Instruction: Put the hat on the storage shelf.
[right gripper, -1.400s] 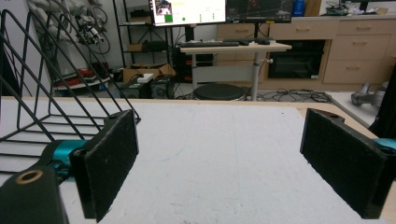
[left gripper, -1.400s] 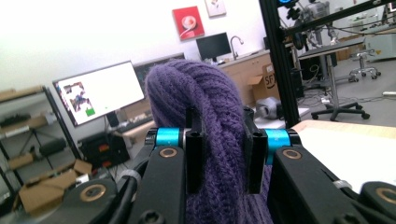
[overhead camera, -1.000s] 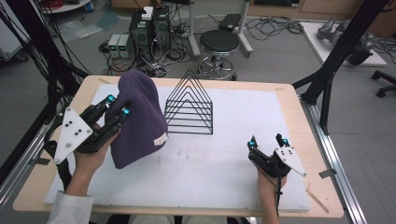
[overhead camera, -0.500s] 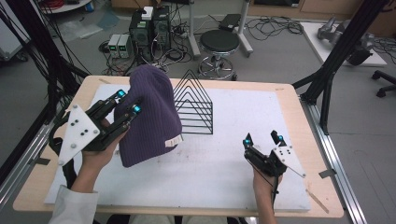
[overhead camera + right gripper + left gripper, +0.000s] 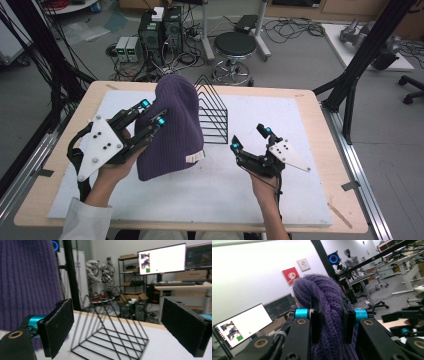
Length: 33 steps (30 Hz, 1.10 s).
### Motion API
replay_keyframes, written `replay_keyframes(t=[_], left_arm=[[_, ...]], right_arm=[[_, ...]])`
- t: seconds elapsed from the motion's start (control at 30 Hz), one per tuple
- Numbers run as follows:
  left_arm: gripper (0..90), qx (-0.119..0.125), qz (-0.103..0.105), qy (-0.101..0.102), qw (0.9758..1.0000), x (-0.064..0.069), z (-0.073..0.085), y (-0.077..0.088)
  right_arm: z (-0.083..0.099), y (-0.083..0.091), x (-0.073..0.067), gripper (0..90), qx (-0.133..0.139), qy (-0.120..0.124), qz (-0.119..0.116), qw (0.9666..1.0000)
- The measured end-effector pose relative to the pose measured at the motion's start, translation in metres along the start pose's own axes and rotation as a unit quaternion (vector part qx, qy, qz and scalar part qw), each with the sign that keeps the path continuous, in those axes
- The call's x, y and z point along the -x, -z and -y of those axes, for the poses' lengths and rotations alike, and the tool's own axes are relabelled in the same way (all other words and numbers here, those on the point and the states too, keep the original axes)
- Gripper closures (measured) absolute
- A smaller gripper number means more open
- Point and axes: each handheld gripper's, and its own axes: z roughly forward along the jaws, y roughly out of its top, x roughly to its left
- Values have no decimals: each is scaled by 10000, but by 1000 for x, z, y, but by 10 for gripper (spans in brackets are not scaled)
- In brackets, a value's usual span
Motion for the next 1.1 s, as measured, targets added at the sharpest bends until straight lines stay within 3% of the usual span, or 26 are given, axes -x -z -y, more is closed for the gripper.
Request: replay_keyframes(t=[0.33, 0.7, 0.97, 1.0, 1.03, 1.1], left_arm=[[754, 123, 450, -195, 9987, 4, 6, -7], [754, 248, 683, -108, 9973, -1, 12, -13], [754, 376, 887, -37, 9953, -3, 14, -11], [754, 442, 940, -21, 9946, -4, 14, -10], [754, 457, 966, -14, 9943, -4, 15, -10], [754, 474, 999, -12, 9939, -4, 16, -9]], right_arm=[[-11, -18, -15, 106, -6, 82, -373, 9993], [-17, -30, -27, 106, -60, 173, -730, 9972], [-26, -42, -33, 107, -89, 162, -1290, 9915], [-27, -43, -34, 107, -101, 115, -1403, 9900], [-27, -46, -35, 130, -162, 31, -1680, 9857], [-27, -47, -36, 187, -185, 54, -1865, 9823]])
